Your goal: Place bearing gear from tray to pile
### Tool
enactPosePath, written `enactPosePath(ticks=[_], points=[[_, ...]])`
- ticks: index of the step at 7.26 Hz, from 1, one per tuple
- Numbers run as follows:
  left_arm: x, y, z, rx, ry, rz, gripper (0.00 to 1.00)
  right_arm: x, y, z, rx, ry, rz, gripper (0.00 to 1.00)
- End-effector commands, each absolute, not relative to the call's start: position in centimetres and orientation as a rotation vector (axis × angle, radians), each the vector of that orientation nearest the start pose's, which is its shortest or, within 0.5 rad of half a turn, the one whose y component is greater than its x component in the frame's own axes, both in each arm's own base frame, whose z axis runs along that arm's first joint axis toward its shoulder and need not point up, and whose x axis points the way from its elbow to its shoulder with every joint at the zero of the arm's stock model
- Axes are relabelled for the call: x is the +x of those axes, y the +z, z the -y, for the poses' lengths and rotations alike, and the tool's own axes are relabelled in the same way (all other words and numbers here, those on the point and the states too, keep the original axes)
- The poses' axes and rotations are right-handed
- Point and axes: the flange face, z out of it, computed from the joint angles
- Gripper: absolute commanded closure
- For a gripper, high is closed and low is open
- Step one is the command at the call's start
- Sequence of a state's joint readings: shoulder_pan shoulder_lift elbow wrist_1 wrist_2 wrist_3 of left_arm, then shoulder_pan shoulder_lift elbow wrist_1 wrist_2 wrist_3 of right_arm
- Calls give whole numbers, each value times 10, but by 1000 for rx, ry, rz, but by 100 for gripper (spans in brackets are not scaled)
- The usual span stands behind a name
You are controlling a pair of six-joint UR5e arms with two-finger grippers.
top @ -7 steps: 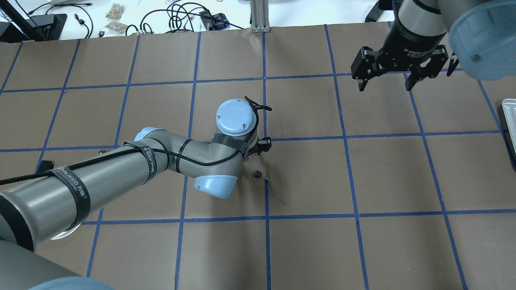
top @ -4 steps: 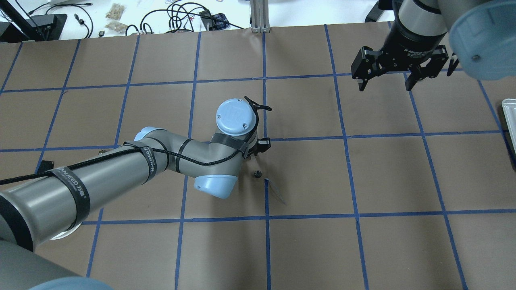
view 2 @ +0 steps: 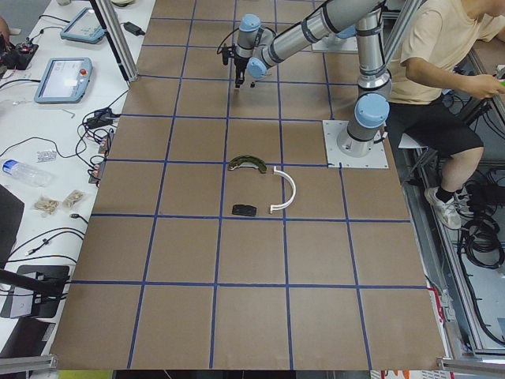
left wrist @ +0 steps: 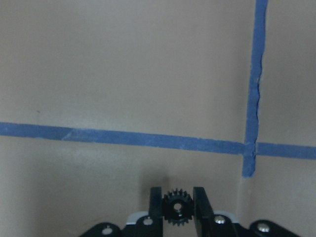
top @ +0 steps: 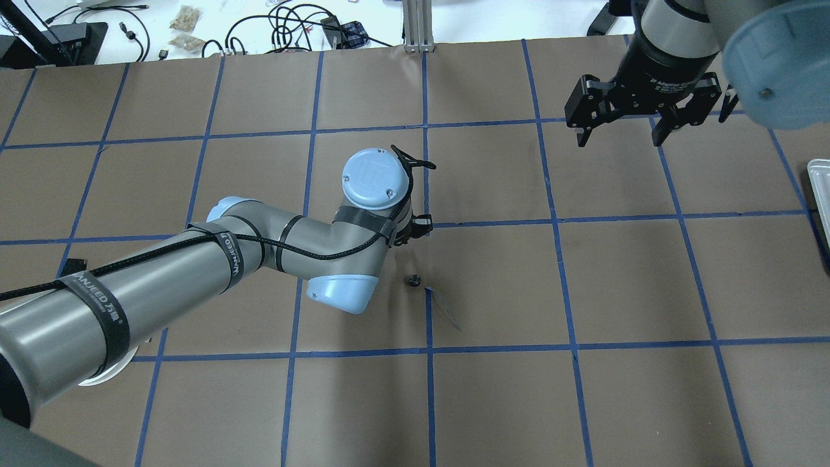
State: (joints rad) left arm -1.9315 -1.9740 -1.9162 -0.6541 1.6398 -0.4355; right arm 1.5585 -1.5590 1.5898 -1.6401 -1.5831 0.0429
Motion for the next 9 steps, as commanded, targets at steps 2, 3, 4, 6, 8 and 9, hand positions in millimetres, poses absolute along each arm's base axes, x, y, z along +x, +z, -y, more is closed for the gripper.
enactPosePath(ticks=[2,3,4,6,8,9], points=[[-280,316,529,-3,-47,-3080,100,126,480,502,87,-63,-3148,0],[-256,339,532,26,59,-3060,100,126,480,502,87,-61,-3147,0],[-226,360,530,99,90,-3058,100,127,480,502,85,-60,-3145,0],[-133,394,528,217,182,-3061,100,126,480,502,87,-61,-3147,0],[-46,405,516,339,280,-3076,100,126,480,502,90,-61,-3147,0],[-9,401,509,420,299,-3082,100,126,480,502,90,-61,-3147,0]])
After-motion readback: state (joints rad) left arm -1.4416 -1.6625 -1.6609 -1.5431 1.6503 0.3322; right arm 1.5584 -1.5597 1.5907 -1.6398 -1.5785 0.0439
